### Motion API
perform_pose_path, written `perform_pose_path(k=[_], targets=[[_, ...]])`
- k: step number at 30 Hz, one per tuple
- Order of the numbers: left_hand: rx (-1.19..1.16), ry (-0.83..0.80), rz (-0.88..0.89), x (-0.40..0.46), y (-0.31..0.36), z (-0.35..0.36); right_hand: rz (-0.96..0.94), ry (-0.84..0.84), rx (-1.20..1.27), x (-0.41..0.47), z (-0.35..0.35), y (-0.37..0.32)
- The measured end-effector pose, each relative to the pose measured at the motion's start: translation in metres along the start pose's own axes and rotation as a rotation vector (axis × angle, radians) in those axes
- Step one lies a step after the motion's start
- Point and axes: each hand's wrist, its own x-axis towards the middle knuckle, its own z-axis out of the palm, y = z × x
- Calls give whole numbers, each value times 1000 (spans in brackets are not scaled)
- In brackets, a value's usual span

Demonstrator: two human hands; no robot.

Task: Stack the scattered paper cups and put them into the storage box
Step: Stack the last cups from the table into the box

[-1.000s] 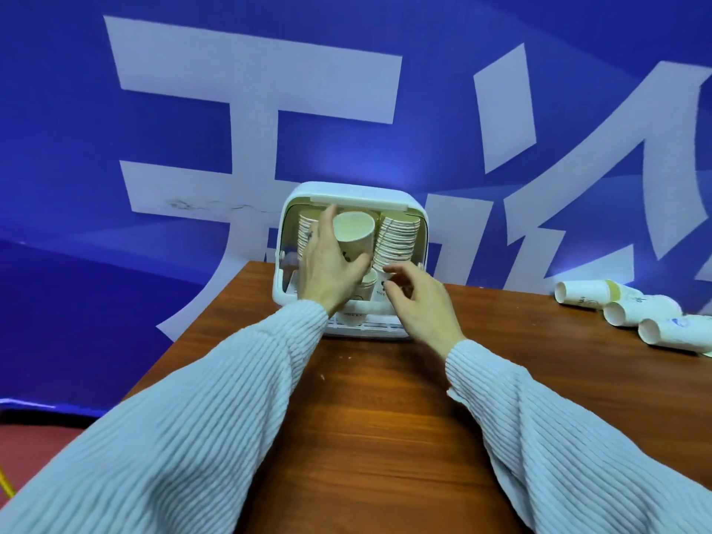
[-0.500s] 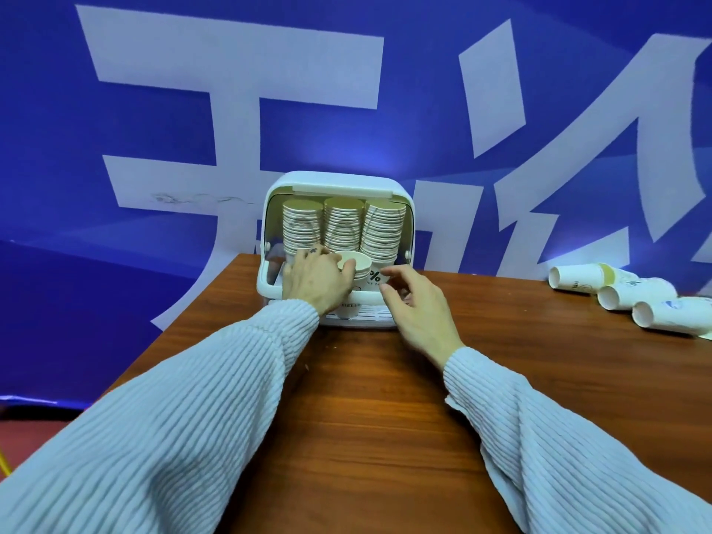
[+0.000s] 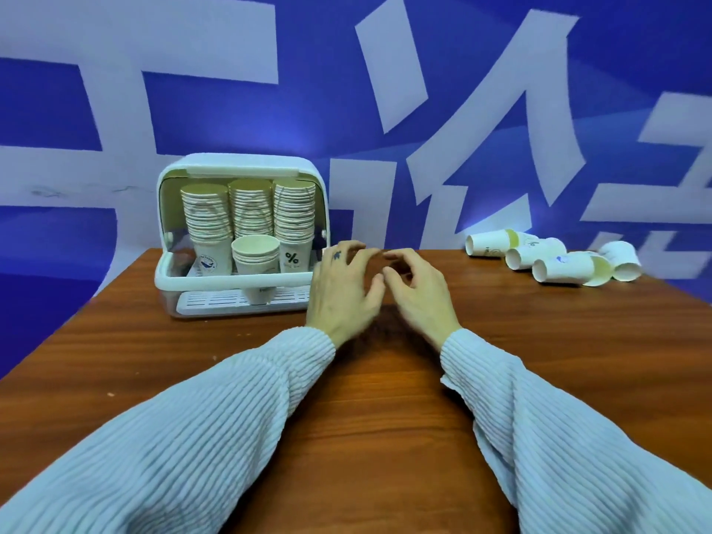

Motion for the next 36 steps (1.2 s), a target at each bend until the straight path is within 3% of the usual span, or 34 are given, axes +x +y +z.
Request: perform_pose_path(k=[17, 23, 28, 36], targets=[[-152, -275, 105, 24, 113, 128, 259, 196, -163, 0, -139, 134], [-299, -510, -76, 35, 154, 182, 460, 375, -273, 14, -191, 192], [-306, -494, -132, 29, 153, 203, 502, 480, -239, 36, -212, 232], [-318, -500, -121, 29, 154, 201, 548, 461, -102, 61, -218, 265]])
